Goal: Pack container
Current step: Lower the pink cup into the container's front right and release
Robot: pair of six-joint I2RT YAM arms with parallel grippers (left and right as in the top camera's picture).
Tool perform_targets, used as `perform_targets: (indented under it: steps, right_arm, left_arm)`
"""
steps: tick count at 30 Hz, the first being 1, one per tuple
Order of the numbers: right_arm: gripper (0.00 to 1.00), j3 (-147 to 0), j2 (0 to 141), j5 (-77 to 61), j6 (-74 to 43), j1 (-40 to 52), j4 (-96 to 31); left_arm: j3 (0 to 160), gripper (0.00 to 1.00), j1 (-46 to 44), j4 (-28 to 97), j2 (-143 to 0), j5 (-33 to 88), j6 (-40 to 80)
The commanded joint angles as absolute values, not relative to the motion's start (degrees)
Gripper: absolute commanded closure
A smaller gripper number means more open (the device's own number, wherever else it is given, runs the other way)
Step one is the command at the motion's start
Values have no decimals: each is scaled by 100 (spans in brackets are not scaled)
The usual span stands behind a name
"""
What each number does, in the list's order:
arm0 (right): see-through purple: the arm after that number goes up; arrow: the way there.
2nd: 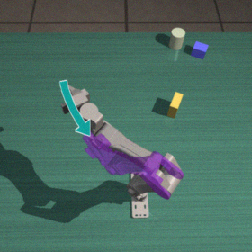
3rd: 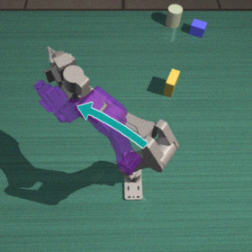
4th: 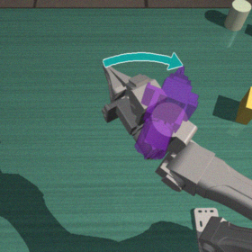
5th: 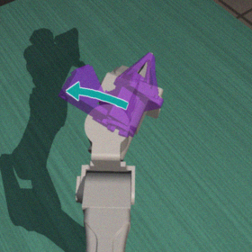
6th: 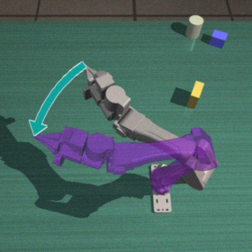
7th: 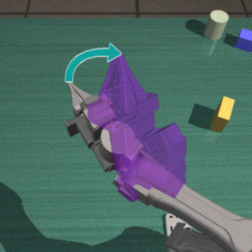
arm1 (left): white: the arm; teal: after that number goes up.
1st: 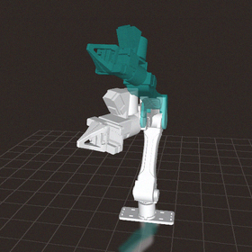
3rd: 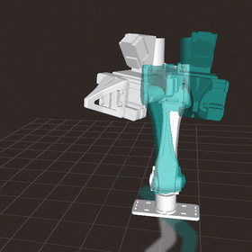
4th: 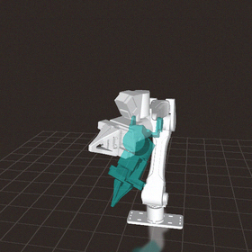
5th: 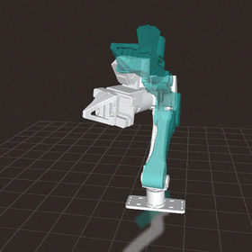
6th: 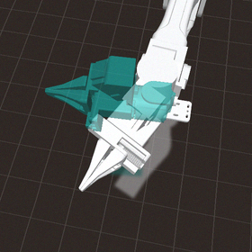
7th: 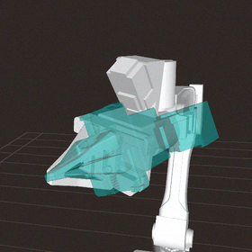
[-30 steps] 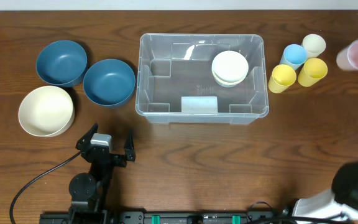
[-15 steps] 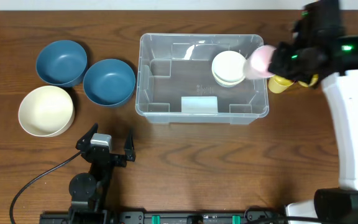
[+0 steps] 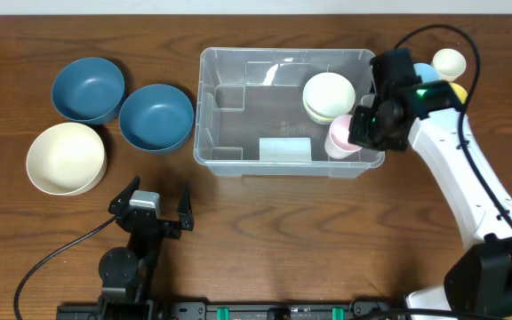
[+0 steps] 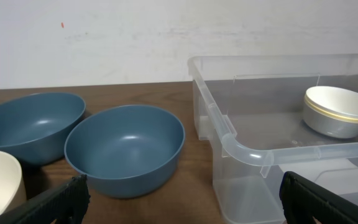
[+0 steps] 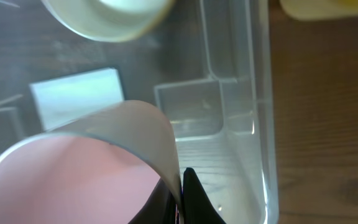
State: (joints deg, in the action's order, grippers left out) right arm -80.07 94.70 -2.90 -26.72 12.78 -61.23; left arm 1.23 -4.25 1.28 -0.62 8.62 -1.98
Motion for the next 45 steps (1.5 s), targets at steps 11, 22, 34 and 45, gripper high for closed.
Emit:
perform_targets:
  steps: [11,22,34,45]
  right_arm:
    - [95,-7338,9577,174,-2604,1315,-5358]
    - [94,-7144,9627,410,-2602,1315,-5319]
    - [79,-7144,9627,412,-2563,1315,-5317]
    - [78,-7153,9627,316,-2449,1315,-5151]
  left_arm:
    - [23,2,-403,320,-34,945,-296]
    - [23,2,-403,320,-34,945,-296]
    - [23,2,-403,320,-34,945,-296]
    - [23,2,-403,320,-34,945,-296]
